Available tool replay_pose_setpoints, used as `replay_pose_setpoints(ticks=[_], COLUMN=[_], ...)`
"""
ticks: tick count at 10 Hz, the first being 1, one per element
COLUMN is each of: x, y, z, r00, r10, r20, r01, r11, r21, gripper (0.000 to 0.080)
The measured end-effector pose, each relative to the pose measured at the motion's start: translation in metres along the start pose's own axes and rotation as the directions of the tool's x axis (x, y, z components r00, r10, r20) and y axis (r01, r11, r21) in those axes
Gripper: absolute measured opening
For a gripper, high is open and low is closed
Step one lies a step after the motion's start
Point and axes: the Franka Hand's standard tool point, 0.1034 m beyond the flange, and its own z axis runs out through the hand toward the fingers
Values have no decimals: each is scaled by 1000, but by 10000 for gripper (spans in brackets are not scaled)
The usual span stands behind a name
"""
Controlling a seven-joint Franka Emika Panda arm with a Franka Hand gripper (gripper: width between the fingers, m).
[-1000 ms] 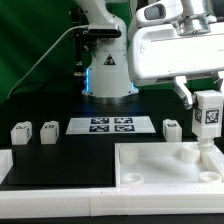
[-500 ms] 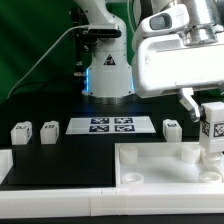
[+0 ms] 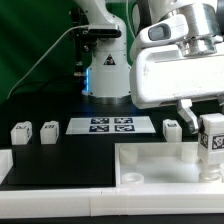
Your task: Assemble one leg
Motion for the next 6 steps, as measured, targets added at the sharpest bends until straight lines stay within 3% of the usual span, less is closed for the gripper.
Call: replay_pose_setpoints(ticks=[6], x=[-16], y=[-4], z=[11], r00=[1000], r10=[-5], r20=[-13], r01=[5], r11=[1000], r21=[1], gripper=[294])
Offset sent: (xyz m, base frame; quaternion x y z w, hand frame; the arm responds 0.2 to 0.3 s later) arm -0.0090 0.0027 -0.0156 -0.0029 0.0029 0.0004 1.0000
